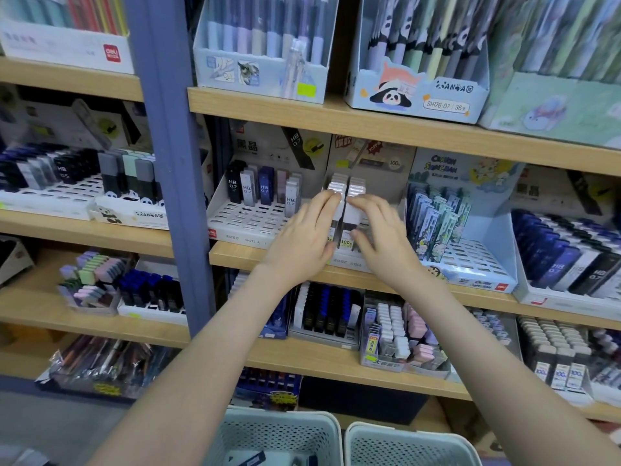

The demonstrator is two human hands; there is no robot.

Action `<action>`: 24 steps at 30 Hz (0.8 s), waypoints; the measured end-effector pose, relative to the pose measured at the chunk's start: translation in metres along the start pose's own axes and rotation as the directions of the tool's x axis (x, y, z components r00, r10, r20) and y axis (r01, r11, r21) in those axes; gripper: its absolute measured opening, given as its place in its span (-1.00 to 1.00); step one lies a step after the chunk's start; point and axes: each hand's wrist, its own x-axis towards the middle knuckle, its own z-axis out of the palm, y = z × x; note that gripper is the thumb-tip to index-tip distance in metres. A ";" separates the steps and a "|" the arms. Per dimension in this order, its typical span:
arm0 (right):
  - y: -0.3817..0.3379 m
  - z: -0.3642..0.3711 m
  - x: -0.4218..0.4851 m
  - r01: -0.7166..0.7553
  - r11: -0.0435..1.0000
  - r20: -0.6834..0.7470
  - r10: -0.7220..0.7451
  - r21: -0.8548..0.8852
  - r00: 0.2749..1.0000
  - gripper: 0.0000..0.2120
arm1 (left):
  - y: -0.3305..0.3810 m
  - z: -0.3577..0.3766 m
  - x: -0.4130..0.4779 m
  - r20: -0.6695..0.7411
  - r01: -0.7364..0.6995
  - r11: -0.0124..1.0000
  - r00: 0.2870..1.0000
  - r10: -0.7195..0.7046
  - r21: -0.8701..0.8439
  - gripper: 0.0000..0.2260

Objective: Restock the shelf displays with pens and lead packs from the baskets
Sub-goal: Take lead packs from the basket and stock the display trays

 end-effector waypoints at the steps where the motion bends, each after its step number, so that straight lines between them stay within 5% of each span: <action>1: 0.000 0.002 -0.002 0.008 0.999 -0.023 -0.009 -0.033 1.000 -0.50 | 0.001 0.000 0.000 -0.002 0.002 1.000 1.000 -0.002 -0.009 -0.35; 4: -0.007 0.008 -0.015 0.051 0.988 -0.166 -0.075 -0.144 0.983 -0.46 | 0.003 -0.002 -0.005 -0.043 -0.016 1.000 0.999 0.015 -0.015 -0.36; 8: -0.029 0.030 -0.061 0.174 0.984 -0.268 -0.176 -0.031 0.947 -0.55 | -0.001 -0.001 -0.049 -0.164 -0.086 0.996 0.983 0.085 0.004 -0.44; 10: -0.034 0.056 -0.095 0.221 0.975 -0.158 -0.214 0.033 0.964 -0.58 | -0.007 0.011 -0.097 -0.180 -0.085 0.996 0.980 0.080 -0.022 -0.54; 13: -0.027 0.113 -0.155 0.153 0.980 0.232 -0.179 0.126 0.956 -0.56 | -0.021 0.042 -0.197 0.033 -0.029 0.999 0.999 0.029 -0.022 -0.65; 17: -0.003 0.207 -0.234 0.068 0.997 0.676 -0.065 0.023 0.734 -0.33 | -0.040 0.091 -0.322 0.349 0.105 0.994 0.932 -0.093 -0.017 -0.65; 19: 0.008 0.246 -0.268 0.097 0.995 0.798 -0.043 -0.019 0.601 -0.32 | -0.045 0.114 -0.364 0.435 0.141 0.990 0.893 -0.120 -0.015 -0.67; 21: 0.018 0.277 -0.303 0.131 0.990 0.926 -0.008 -0.045 0.377 -0.31 | -0.048 0.135 -0.397 0.490 0.167 0.986 0.862 -0.131 -0.029 -0.67; 24: 0.030 0.324 -0.342 0.227 0.973 0.978 -0.019 -0.030 0.210 -0.34 | -0.055 0.158 -0.426 0.526 0.201 0.979 0.835 -0.158 -0.025 -0.68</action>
